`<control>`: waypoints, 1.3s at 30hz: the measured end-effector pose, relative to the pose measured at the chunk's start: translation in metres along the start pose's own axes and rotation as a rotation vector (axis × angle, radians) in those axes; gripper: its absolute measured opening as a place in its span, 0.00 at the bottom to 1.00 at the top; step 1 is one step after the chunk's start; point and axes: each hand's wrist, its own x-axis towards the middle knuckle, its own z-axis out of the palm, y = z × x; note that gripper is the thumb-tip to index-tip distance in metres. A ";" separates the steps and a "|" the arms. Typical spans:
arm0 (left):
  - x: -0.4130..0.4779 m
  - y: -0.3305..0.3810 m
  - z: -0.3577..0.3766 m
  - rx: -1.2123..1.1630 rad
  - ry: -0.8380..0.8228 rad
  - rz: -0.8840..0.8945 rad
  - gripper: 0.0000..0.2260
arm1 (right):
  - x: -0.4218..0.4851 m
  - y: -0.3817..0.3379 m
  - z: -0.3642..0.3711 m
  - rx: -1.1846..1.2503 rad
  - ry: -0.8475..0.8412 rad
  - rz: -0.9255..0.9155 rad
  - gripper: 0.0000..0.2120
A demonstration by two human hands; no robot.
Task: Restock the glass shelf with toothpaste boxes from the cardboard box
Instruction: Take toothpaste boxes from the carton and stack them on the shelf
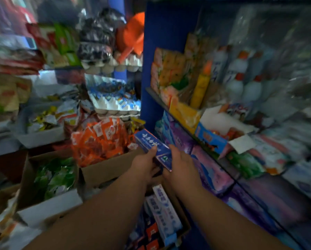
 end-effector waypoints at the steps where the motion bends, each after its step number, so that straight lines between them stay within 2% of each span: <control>1: -0.001 0.014 0.004 0.009 -0.008 0.030 0.15 | 0.003 -0.009 -0.009 -0.025 0.016 0.004 0.34; 4: -0.007 0.057 0.013 -0.017 -0.063 0.064 0.17 | 0.017 -0.035 -0.031 -0.047 0.105 -0.004 0.34; 6: -0.013 0.087 0.018 -0.016 -0.095 0.121 0.13 | 0.028 -0.054 -0.046 -0.027 0.150 0.008 0.33; 9: -0.029 0.131 0.027 -0.053 -0.156 0.195 0.14 | 0.045 -0.079 -0.076 0.136 0.213 0.088 0.34; 11: -0.035 0.154 0.037 -0.072 -0.203 0.235 0.13 | 0.057 -0.092 -0.098 0.264 0.228 0.136 0.32; 14: -0.040 0.184 0.055 -0.061 -0.234 0.306 0.12 | 0.072 -0.105 -0.127 0.325 0.233 0.131 0.24; 18: -0.055 0.228 0.094 0.014 -0.336 0.472 0.12 | 0.092 -0.122 -0.174 0.345 0.394 0.067 0.20; 20: -0.062 0.251 0.118 0.229 -0.273 0.664 0.15 | 0.101 -0.126 -0.206 0.275 0.487 0.054 0.22; 22: -0.068 0.271 0.141 0.462 -0.127 0.807 0.21 | 0.109 -0.128 -0.239 0.169 0.545 0.036 0.24; 24: -0.070 0.287 0.164 0.531 -0.092 0.859 0.31 | 0.118 -0.129 -0.270 0.075 0.583 0.027 0.24; 25: -0.078 0.292 0.176 0.569 -0.104 0.891 0.31 | 0.123 -0.128 -0.283 0.034 0.602 0.027 0.23; 28: -0.089 0.304 0.208 0.808 -0.160 0.980 0.25 | 0.142 -0.124 -0.315 -0.094 0.651 0.018 0.23; 32: -0.061 0.307 0.237 0.995 -0.228 1.081 0.23 | 0.171 -0.105 -0.333 -0.217 0.637 0.059 0.22; 36: -0.035 0.310 0.250 1.245 -0.173 0.998 0.23 | 0.195 -0.084 -0.331 -0.244 0.580 0.194 0.21; 39: -0.026 0.316 0.258 1.359 -0.132 1.001 0.22 | 0.205 -0.082 -0.339 -0.462 0.527 0.312 0.21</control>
